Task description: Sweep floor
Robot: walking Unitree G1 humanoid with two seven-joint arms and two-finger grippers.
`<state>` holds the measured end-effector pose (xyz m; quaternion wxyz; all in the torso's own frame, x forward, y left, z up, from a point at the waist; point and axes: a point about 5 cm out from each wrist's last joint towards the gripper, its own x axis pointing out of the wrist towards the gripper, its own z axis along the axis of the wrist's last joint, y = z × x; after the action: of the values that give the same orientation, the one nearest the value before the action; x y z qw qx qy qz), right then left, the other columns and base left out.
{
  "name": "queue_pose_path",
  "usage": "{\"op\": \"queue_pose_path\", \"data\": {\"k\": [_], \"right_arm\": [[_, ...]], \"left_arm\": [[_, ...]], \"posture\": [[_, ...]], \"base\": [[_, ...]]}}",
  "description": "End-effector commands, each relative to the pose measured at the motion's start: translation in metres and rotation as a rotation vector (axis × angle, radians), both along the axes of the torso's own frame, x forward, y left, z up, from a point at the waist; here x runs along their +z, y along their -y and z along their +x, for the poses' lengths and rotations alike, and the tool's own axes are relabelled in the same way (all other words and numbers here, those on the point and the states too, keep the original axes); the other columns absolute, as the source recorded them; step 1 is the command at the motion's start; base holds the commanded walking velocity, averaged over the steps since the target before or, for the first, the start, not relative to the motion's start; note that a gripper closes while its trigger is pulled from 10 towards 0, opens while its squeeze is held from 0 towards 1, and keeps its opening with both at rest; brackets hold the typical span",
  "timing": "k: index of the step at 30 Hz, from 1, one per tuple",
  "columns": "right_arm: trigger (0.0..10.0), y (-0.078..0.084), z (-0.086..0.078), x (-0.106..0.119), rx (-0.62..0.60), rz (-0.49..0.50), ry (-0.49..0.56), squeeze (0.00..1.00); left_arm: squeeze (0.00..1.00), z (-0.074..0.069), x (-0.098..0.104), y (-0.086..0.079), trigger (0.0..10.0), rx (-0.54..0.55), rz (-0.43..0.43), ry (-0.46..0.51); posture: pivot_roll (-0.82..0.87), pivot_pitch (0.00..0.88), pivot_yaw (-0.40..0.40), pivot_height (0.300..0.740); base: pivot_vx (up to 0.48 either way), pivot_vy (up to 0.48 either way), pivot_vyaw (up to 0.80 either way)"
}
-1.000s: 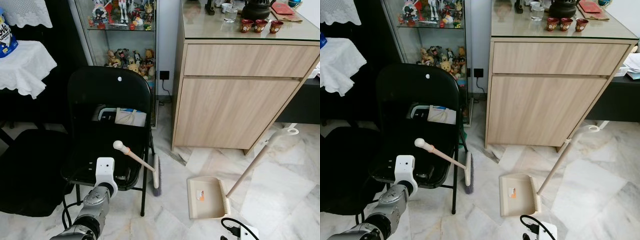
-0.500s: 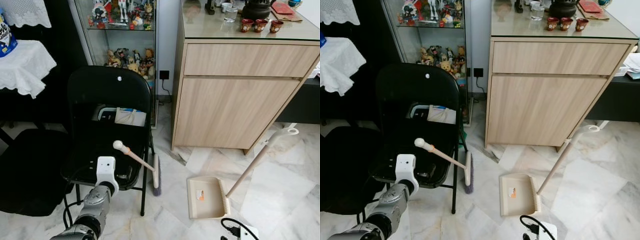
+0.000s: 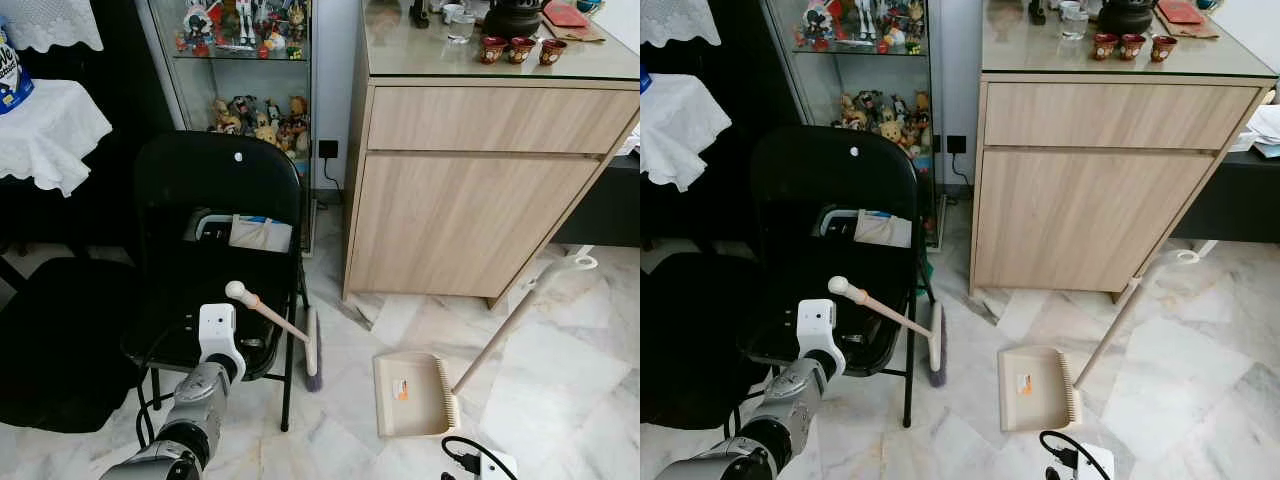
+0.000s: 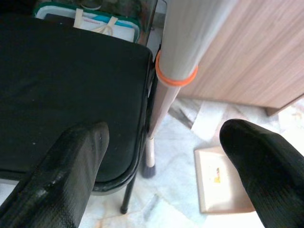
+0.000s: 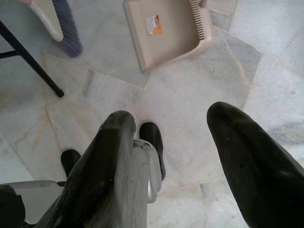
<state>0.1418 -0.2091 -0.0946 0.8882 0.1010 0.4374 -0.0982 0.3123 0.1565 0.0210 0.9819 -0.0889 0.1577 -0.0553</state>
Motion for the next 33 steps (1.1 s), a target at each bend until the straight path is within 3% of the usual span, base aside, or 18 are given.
{"op": "queue_pose_path", "data": {"k": [1, 17, 33], "right_arm": [[10.0, 0.000, -0.004, -0.002, 0.002, -0.001, -0.012, 0.00], [10.0, 0.000, -0.006, -0.002, 0.004, -0.002, -0.017, 0.00], [10.0, 0.001, -0.006, -0.002, 0.004, -0.004, -0.019, 0.00]], "left_arm": [[0.00, 0.005, 0.007, 0.006, 10.0, -0.020, -0.009, 0.035], [0.00, 0.018, 0.025, 0.011, 10.0, 0.024, -0.036, 0.118], [0.00, 0.023, 0.031, 0.015, 10.0, 0.050, -0.061, 0.137]], "posture": [[-0.02, 0.085, -0.005, 0.740], [-0.03, 0.087, -0.007, 0.740], [-0.04, 0.089, -0.012, 0.740]], "base": [[0.000, 0.000, 0.00], [0.000, 0.000, 0.00], [0.000, 0.000, 0.00]]}}
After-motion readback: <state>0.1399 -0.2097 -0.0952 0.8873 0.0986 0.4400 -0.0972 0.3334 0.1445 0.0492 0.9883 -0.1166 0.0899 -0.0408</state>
